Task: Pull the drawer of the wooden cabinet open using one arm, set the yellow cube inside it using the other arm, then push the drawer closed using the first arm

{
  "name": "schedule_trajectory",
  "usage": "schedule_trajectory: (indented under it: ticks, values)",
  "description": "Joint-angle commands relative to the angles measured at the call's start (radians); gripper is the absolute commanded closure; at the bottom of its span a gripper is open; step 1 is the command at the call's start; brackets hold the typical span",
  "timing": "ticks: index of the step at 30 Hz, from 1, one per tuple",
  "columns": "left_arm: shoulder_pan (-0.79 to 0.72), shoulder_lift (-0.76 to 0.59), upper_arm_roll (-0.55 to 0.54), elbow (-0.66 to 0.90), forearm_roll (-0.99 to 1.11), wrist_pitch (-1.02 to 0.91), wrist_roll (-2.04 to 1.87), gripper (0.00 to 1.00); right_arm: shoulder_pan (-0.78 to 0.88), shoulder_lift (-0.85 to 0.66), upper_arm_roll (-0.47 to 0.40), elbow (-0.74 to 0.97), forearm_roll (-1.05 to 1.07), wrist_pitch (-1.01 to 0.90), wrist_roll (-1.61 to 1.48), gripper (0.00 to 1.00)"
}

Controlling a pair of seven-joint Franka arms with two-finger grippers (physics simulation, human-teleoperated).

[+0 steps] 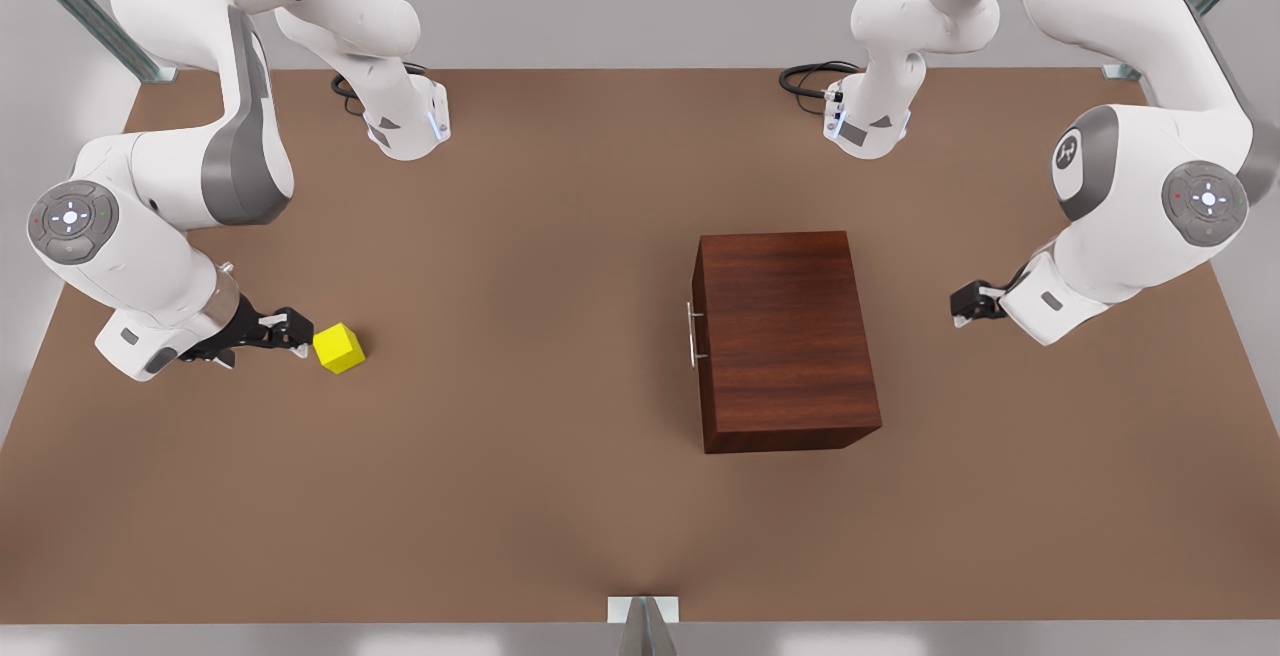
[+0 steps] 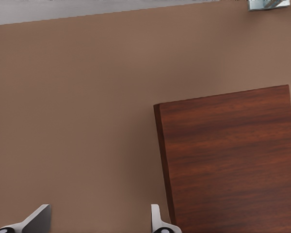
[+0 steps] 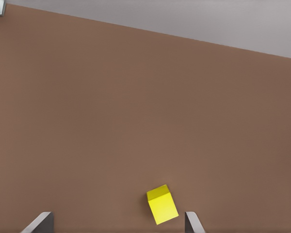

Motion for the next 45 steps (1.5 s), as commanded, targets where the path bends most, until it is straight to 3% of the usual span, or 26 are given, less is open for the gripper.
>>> schedule_trajectory:
  ticks: [1, 4, 9, 14, 18, 24, 26, 29, 31, 32, 34, 39, 45]
  values:
    - [-0.016, 0.002, 0.0, 0.0, 0.003, 0.016, 0.042, 0.0, 0.0, -0.001, 0.001, 0.0, 0.0, 0.002, -0.003, 0.0]
    - [-0.2, 0.046, 0.0, 0.002, 0.043, 0.018, -0.039, 0.0, 0.0, -0.001, 0.001, 0.0, 0.0, 0.002, -0.002, 0.0]
    - [-0.537, 0.173, 0.0, 0.002, 0.176, 0.026, -0.831, 0.0, 0.006, 0.017, -0.003, -0.009, 0.0, 0.04, 0.004, 0.0]
    - [-0.665, 0.244, 0.0, 0.017, 0.196, 0.165, -1.177, 0.0, 0.003, 0.023, 0.002, -0.17, 0.003, 0.143, 0.043, 0.0]
    - [-0.708, 0.322, 0.001, 0.08, 0.253, 0.251, -1.256, 0.0, -0.083, -0.076, 0.011, -0.454, 0.061, 0.272, 0.098, 0.0]
    - [-0.712, 0.408, 0.006, 0.12, 0.349, 0.325, -1.394, 0.01, -0.123, -0.081, 0.014, -0.635, 0.015, 0.45, 0.099, 0.0]
    - [-0.706, 0.442, 0.021, 0.132, 0.349, 0.363, -1.553, 0.03, -0.126, -0.078, 0.014, -0.649, 0.012, 0.453, 0.147, 0.0]
    - [-0.706, 0.459, 0.02, 0.131, 0.342, 0.314, -1.555, 0.04, -0.137, -0.075, 0.013, -0.667, 0.014, 0.448, 0.466, 0.0]
    - [-0.708, 0.459, 0.02, 0.131, 0.331, 0.311, -1.556, 0.25, -0.161, -0.066, 0.013, -0.683, 0.061, 0.453, 0.55, 0.0]
    - [-0.708, 0.459, 0.02, 0.131, 0.331, 0.303, -1.555, 0.27, -0.169, -0.058, 0.013, -0.692, 0.095, 0.482, 0.573, 0.0]
    - [-0.709, 0.459, 0.02, 0.131, 0.339, 0.28, -1.544, 0.28, -0.221, -0.043, 0.013, -0.727, 0.144, 0.572, 0.575, 0.0]
    - [-0.709, 0.459, 0.02, 0.129, 0.351, 0.185, -1.276, 0.27, -0.256, -0.007, 0.016, -0.735, 0.19, 0.568, 0.771, 0.0]
    - [-0.712, 0.479, 0.02, 0.131, 0.374, 0.193, -1.214, 0.27, -0.259, -0.017, 0.022, -0.758, 0.196, 0.56, 0.991, 0.0]
